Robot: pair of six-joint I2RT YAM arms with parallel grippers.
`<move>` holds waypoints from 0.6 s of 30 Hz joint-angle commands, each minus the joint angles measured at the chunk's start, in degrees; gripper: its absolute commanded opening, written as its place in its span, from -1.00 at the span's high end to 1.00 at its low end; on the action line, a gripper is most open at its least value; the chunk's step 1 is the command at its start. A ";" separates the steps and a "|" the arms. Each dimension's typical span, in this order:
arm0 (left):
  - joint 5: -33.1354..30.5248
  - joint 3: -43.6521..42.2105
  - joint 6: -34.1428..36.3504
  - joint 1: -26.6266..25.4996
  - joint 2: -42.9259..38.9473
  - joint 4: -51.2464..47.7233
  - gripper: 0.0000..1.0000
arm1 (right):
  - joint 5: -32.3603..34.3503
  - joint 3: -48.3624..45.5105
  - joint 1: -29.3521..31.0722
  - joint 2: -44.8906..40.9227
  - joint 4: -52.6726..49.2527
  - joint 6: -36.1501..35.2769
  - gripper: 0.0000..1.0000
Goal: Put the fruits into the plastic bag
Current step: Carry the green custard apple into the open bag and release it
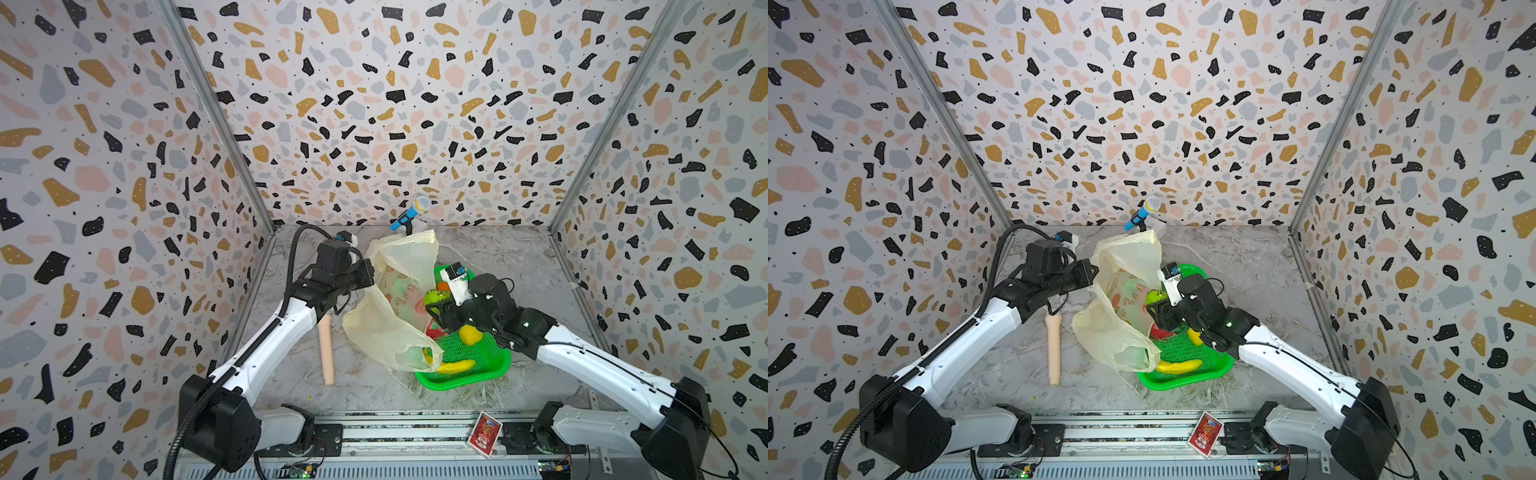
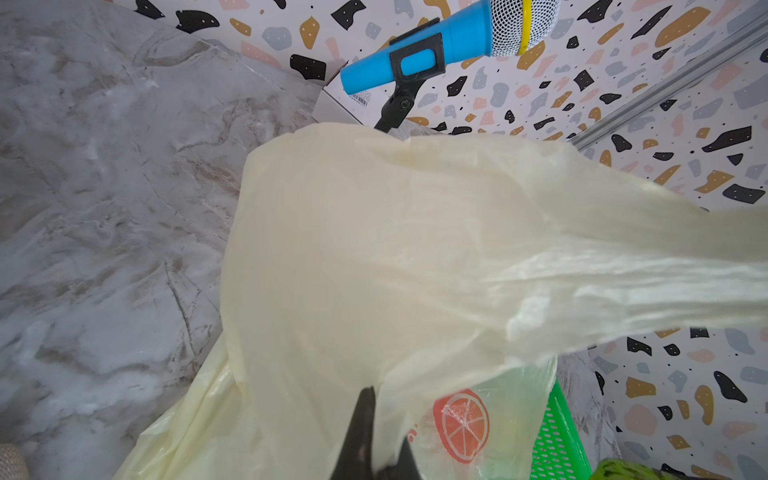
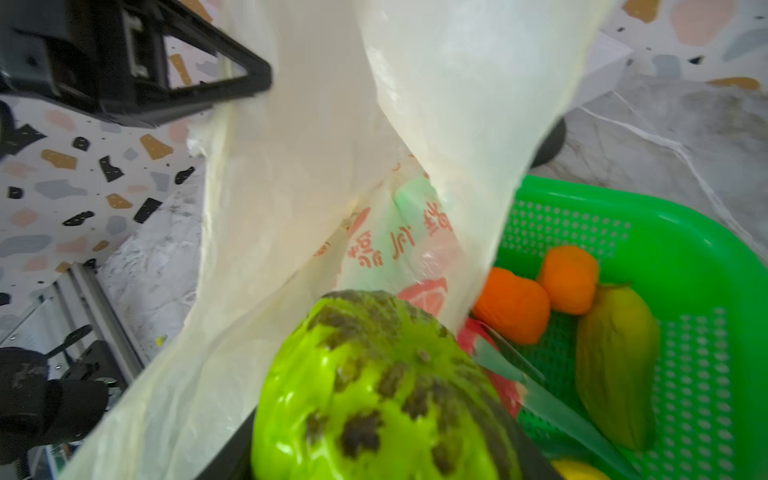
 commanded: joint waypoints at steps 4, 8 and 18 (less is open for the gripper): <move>2.25 -1.23 -3.42 0.25 -4.19 -1.88 1.00 | -9.52 11.13 1.53 13.37 4.82 -4.63 -0.10; 7.91 -1.87 -6.78 0.25 -5.35 -0.80 1.00 | -10.62 16.58 3.39 20.98 4.57 -4.98 -0.12; 11.36 -2.76 -7.87 0.23 -5.31 -1.35 1.00 | -12.83 20.89 5.84 33.35 2.62 -1.28 -0.16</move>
